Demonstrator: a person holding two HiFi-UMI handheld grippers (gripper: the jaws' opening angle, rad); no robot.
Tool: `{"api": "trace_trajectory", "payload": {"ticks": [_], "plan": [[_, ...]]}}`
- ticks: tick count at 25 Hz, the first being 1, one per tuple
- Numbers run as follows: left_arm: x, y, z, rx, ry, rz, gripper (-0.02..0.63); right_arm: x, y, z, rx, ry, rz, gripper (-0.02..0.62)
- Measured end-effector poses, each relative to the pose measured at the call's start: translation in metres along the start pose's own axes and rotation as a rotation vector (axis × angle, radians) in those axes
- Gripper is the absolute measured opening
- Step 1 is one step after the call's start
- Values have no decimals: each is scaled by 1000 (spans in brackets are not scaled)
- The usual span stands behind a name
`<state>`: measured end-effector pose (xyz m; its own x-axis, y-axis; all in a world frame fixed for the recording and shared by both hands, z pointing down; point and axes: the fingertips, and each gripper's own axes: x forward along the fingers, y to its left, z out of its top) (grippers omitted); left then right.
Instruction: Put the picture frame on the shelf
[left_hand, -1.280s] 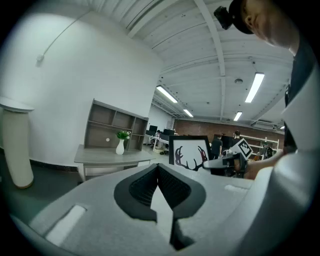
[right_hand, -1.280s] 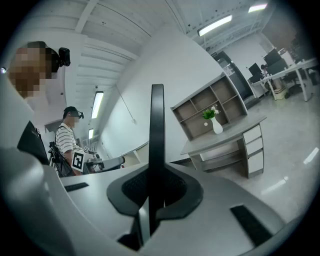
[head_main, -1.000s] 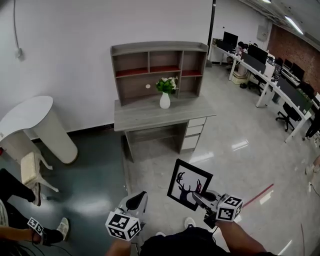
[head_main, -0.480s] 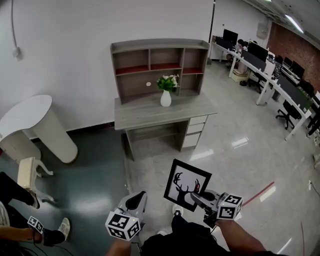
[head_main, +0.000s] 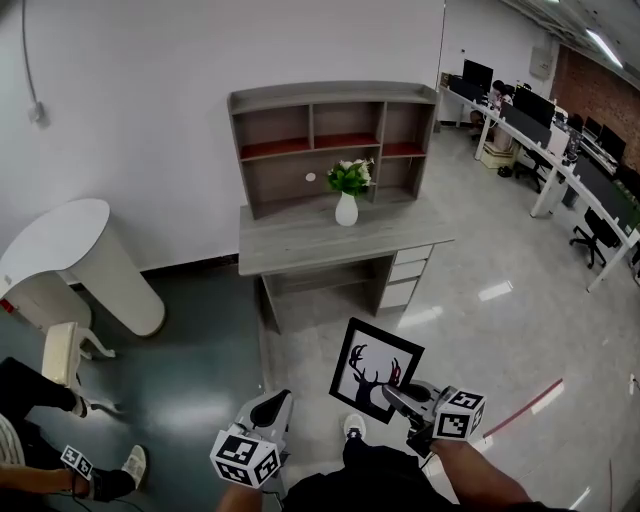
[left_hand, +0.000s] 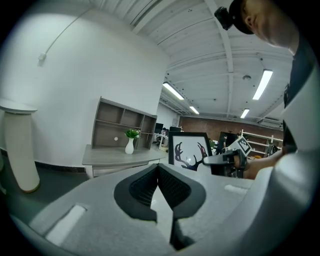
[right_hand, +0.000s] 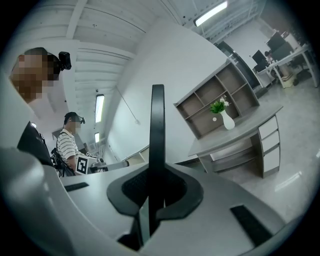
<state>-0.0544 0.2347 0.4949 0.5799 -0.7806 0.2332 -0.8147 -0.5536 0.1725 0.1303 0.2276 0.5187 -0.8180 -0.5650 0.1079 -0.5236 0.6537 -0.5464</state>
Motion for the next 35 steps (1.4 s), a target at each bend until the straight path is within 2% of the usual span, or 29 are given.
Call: {"api": "trace_trajectory", "payload": {"ticks": [9,15,20,26,35], "plan": [[90,43,51,31,-7,37,9,51,-85,77,-39,2,1,38],[147,66,75,20,-4,66,9,78,-135,120,-48,15,29,38],[180,82,81,11,1,103,9,98,-173,136,-43,36,46,38],[202,102,81,-11,29,130,9,118,-197,144,-13,55,59,38],[253,142,88,-31,42,88,9,155,-227,160,-10,65,42,38]]}}
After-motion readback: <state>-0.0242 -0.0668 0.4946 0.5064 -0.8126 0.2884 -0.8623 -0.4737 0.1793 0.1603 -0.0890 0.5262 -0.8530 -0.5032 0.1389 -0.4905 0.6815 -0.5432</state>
